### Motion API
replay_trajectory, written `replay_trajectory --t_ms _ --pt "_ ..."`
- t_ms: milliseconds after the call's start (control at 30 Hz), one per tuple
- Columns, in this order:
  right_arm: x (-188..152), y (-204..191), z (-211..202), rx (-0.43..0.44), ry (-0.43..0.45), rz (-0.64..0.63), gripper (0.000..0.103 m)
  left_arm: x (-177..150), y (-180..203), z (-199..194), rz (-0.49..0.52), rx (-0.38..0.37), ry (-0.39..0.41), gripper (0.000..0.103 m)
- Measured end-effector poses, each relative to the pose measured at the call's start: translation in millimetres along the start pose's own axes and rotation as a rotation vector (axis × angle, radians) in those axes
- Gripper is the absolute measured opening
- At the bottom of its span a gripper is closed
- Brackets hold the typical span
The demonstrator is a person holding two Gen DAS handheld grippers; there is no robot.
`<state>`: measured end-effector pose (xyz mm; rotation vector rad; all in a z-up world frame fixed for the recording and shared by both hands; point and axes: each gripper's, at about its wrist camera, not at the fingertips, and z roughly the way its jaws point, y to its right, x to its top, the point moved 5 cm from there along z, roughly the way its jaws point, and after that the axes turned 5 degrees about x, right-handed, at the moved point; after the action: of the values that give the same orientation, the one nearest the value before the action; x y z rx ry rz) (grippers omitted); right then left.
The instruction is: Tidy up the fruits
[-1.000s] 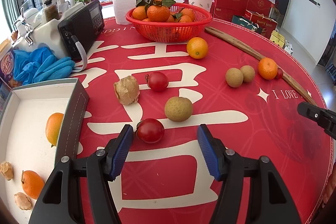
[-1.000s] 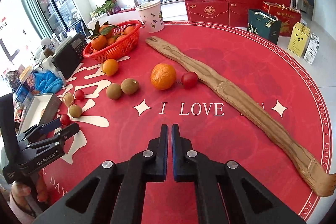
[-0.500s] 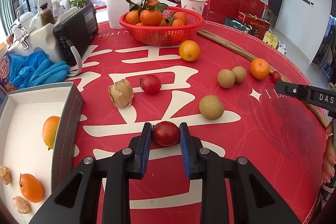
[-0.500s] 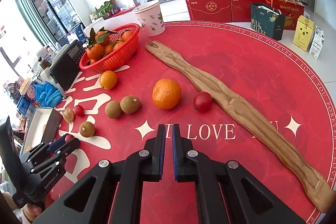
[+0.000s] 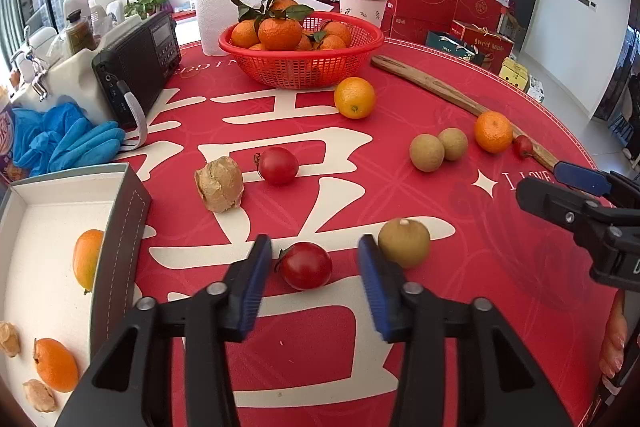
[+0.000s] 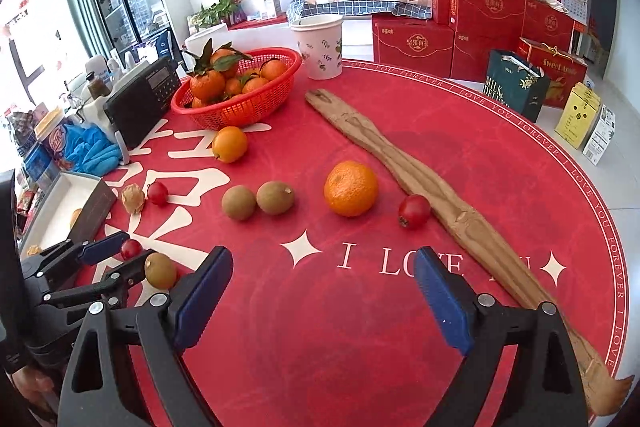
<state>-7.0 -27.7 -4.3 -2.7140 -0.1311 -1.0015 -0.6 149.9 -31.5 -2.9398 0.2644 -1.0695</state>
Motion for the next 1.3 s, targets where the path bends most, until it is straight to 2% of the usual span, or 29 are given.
replay_trajectory --t_ms 233,500,567,600,667,700,767,800,833,867,1000,1300 --pt "-4 -21 7 0.047 -0.021 -0.019 0.092 -11 -17 -8 -0.046 0.044 -0.009 0.027" --pt "8 -74 41 0.088 -0.056 -0.093 0.092 -31 -34 -23 -0.106 0.051 -0.024 0.027" --pt "7 -86 55 0.092 -0.085 -0.114 0.085 -33 -39 -25 -0.119 0.054 -0.024 0.027" --pt "6 -91 63 0.099 -0.105 -0.12 0.074 -34 -42 -25 -0.123 0.061 -0.022 0.027" --pt "10 -102 69 0.069 -0.093 -0.158 0.071 -36 -46 -26 -0.128 0.074 -0.017 0.027" --pt "12 -107 73 0.08 -0.096 -0.166 0.071 -36 -48 -26 -0.129 0.076 -0.016 0.027" --pt "16 -113 80 0.072 -0.092 -0.17 0.064 -36 -49 -26 -0.134 0.072 -0.014 0.027" --pt "18 -114 82 0.045 -0.084 -0.18 0.055 -36 -49 -26 -0.131 0.073 -0.012 0.027" --pt "18 -114 83 0.01 -0.077 -0.194 0.033 -36 -48 -26 -0.127 0.074 -0.01 0.027" --pt "18 -113 83 0.0 -0.075 -0.192 0.027 -36 -48 -26 -0.123 0.076 -0.007 0.027" --pt "18 -103 73 0.079 -0.074 -0.101 0.027 -36 -50 -29 -0.138 0.059 -0.001 0.027" --pt "17 -100 41 0.161 -0.02 -0.059 0.027 -25 -62 -56 -0.185 0.096 0.105 0.027"
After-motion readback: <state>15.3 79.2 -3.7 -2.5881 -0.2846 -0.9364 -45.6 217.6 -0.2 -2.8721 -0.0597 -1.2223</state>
